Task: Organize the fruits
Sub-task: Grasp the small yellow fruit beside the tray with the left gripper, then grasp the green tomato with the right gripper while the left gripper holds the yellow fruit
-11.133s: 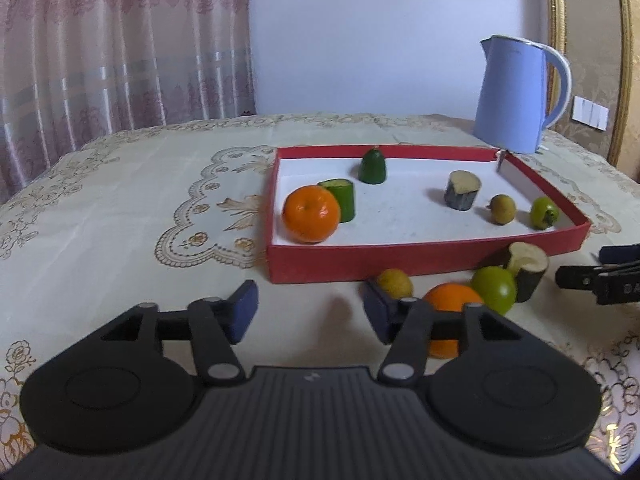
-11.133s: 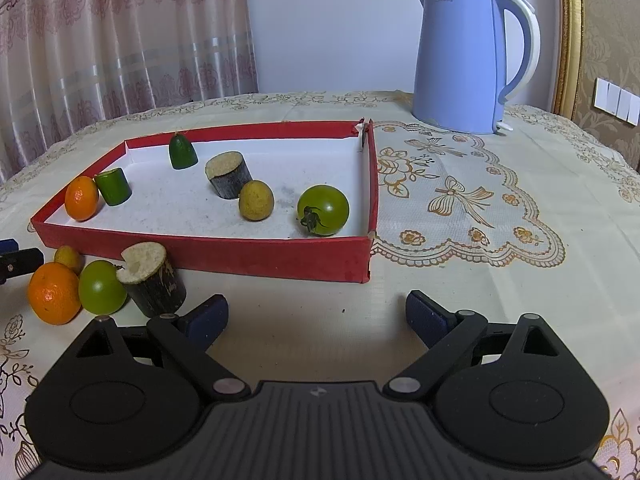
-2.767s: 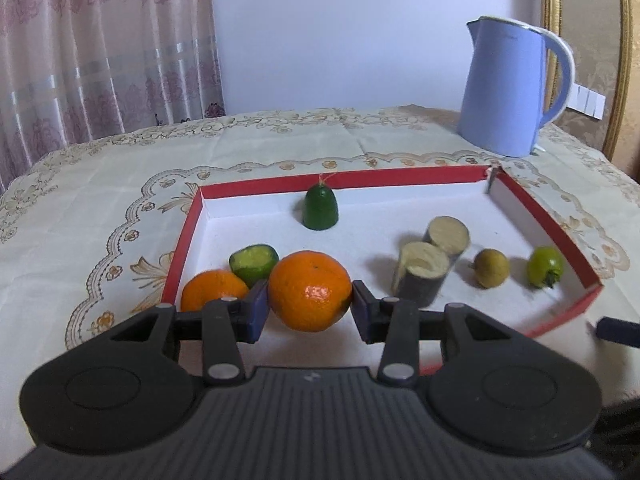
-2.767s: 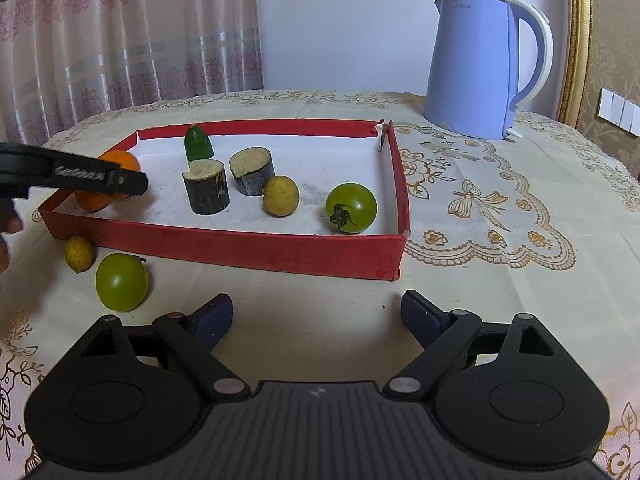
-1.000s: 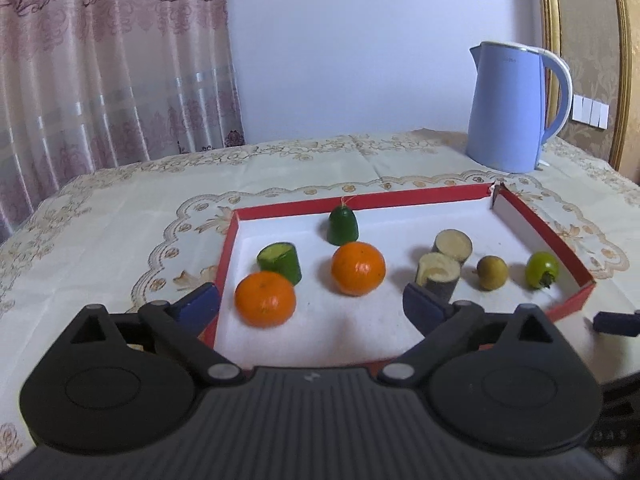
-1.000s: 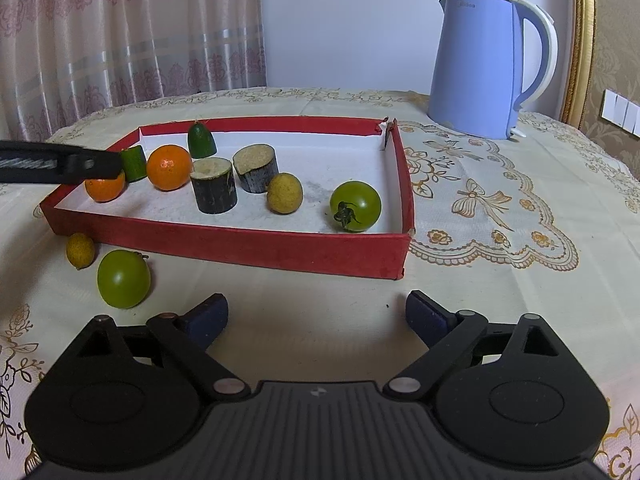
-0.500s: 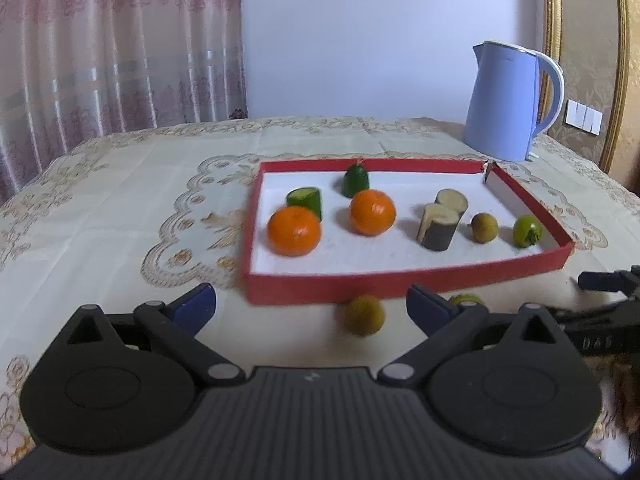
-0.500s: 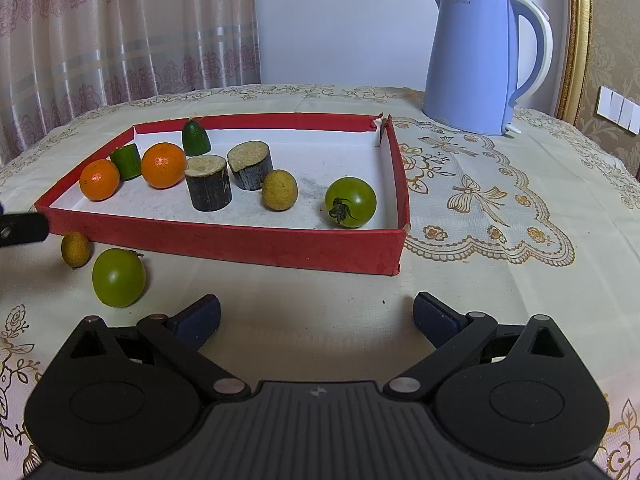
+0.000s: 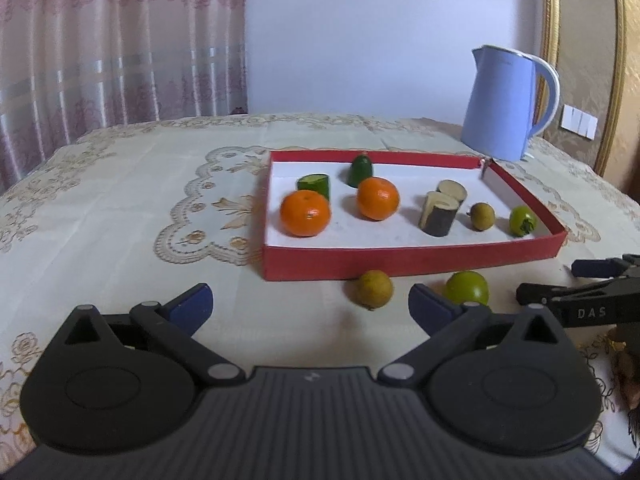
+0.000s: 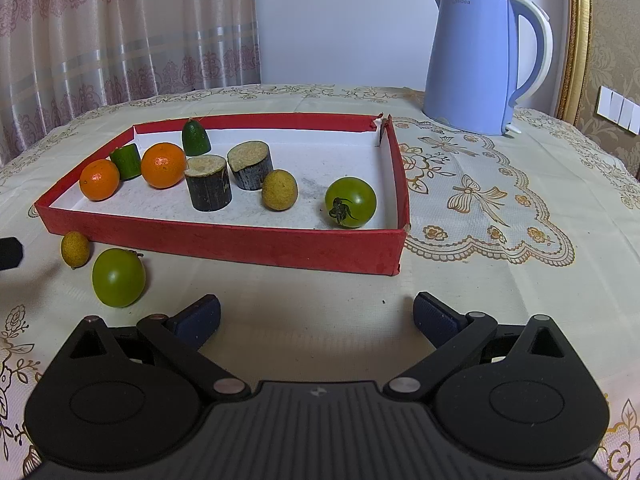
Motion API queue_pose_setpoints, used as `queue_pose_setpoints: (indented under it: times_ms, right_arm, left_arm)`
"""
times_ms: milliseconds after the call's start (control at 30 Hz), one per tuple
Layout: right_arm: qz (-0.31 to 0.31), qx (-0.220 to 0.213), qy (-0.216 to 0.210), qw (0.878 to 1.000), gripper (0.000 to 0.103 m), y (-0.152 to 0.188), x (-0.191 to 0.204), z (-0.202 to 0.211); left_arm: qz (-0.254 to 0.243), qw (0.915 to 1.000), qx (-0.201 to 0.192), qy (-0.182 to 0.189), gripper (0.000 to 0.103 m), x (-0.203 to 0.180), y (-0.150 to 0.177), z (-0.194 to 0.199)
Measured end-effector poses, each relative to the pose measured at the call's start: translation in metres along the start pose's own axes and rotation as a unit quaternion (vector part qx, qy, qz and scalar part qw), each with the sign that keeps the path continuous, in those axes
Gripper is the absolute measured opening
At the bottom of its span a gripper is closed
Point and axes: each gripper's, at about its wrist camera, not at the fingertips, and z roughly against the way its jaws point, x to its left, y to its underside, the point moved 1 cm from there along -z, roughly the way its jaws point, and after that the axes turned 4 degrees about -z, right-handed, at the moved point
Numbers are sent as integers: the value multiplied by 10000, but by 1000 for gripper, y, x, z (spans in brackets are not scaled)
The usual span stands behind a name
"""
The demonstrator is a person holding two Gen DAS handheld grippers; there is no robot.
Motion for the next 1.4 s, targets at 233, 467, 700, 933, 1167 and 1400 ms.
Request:
queue_pose_setpoints:
  times_ms: [233, 467, 700, 933, 1167, 1400]
  right_arm:
    - [0, 0, 1, 10000, 103, 0, 0, 0]
    - [-1, 0, 1, 10000, 103, 0, 0, 0]
    - [-1, 1, 1, 10000, 103, 0, 0, 0]
    - [-1, 0, 1, 10000, 103, 0, 0, 0]
    - [-1, 0, 1, 10000, 103, 0, 0, 0]
    - [-1, 0, 1, 10000, 103, 0, 0, 0]
  left_arm:
    - [-195, 9997, 34, -137, 95, -18, -4, -20]
    - [-228, 9994, 233, -147, 85, -23, -4, -40]
    - [-290, 9989, 369, -35, 54, -30, -2, -50]
    - [-411, 9988, 281, -44, 40, -35, -3, -51]
    - [-439, 9987, 254, 36, 24, -37, -3, -51]
    - [-363, 9991, 219, -21, 24, -29, 1, -45]
